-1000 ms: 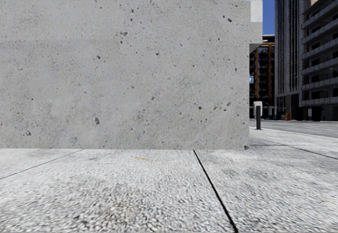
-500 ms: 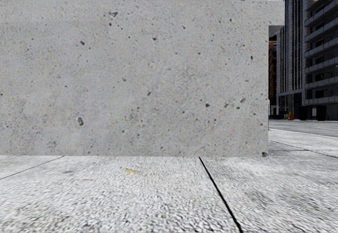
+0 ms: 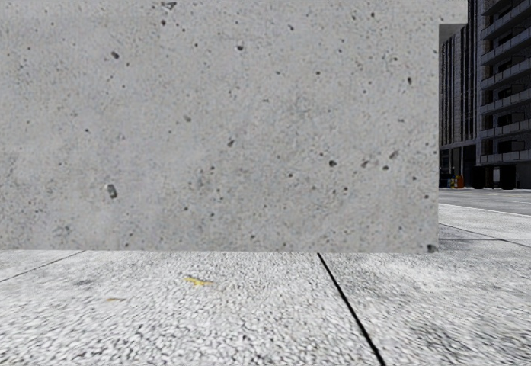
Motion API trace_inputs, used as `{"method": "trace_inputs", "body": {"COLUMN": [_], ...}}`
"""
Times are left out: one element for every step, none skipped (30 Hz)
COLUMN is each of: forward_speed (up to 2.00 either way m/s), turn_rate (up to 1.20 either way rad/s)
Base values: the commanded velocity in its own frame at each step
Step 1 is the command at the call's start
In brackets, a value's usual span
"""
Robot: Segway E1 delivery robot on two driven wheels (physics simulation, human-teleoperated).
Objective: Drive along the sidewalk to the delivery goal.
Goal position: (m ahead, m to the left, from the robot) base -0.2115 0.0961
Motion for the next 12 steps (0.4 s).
{"method": "trace_inputs", "body": {"forward_speed": [0.0, 0.0, 0.0, 0.0, 0.0, 0.0, 0.0, 0.0, 0.0, 0.0, 0.0, 0.0], "turn_rate": [0.0, 0.0, 0.0, 0.0, 0.0, 0.0, 0.0, 0.0, 0.0, 0.0, 0.0, 0.0]}}
